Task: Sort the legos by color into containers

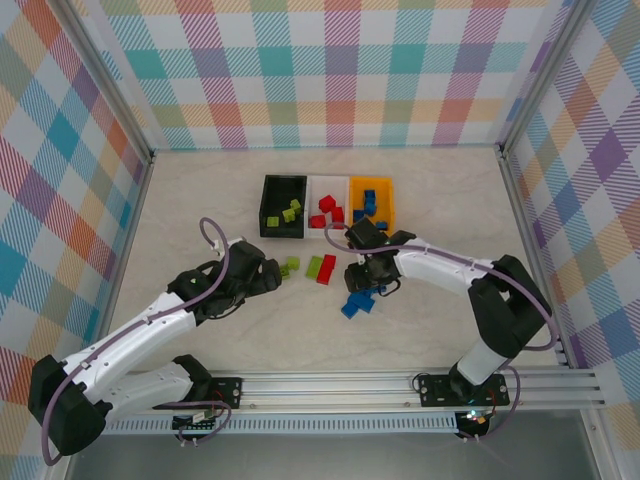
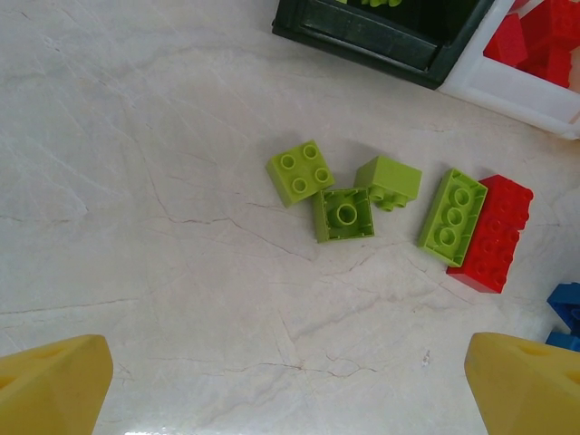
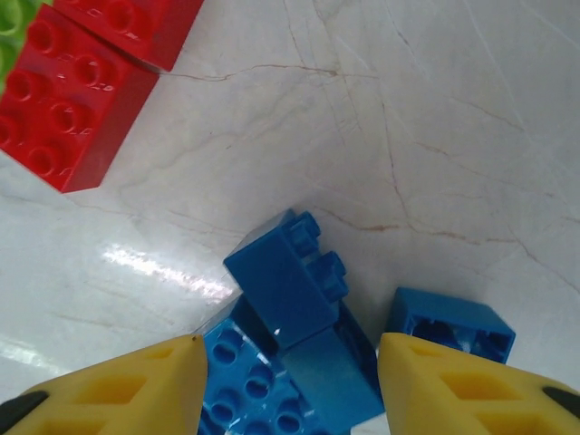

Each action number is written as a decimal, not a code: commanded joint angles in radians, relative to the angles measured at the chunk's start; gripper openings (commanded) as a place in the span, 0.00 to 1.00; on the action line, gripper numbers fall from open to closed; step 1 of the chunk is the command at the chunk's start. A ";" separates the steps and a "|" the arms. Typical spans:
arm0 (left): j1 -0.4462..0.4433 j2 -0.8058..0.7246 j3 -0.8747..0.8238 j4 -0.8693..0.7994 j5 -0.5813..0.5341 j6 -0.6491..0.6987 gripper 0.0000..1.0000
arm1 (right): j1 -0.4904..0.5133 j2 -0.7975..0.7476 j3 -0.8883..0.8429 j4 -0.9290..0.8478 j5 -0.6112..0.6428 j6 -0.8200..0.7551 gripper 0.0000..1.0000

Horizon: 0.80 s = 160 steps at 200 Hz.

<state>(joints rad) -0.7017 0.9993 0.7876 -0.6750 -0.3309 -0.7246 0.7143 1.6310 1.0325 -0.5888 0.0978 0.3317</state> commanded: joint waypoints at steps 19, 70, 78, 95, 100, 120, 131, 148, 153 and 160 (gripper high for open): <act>0.005 -0.010 -0.016 -0.001 -0.011 0.014 1.00 | 0.014 0.074 0.063 0.028 0.031 -0.055 0.49; 0.005 -0.013 -0.024 0.005 -0.008 0.010 1.00 | 0.021 0.140 0.103 0.016 0.028 -0.063 0.40; 0.006 -0.013 -0.025 0.003 -0.010 0.010 1.00 | 0.021 0.142 0.106 0.009 0.028 -0.061 0.38; 0.006 -0.016 -0.024 0.000 -0.011 0.011 1.00 | 0.022 0.146 0.109 -0.012 0.040 -0.060 0.34; 0.005 -0.017 -0.023 -0.001 -0.013 0.011 1.00 | 0.023 0.143 0.107 -0.014 0.043 -0.060 0.32; 0.005 -0.014 -0.022 -0.001 -0.014 0.015 1.00 | 0.024 0.118 0.100 0.004 0.047 -0.052 0.25; 0.006 -0.012 -0.021 0.000 -0.013 0.013 1.00 | 0.024 0.101 0.103 0.018 0.053 -0.044 0.23; 0.005 -0.011 -0.020 0.006 -0.010 0.012 1.00 | 0.023 0.063 0.120 0.027 0.079 -0.034 0.22; 0.005 -0.010 -0.019 0.006 -0.010 0.013 1.00 | 0.020 0.050 0.127 0.028 0.090 -0.032 0.22; 0.005 -0.010 -0.019 0.008 -0.009 0.013 1.00 | 0.010 0.030 0.140 0.025 0.102 -0.028 0.21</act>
<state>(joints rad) -0.7017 0.9977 0.7750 -0.6746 -0.3317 -0.7246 0.7330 1.7458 1.1179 -0.5667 0.1505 0.2798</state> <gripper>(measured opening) 0.999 0.242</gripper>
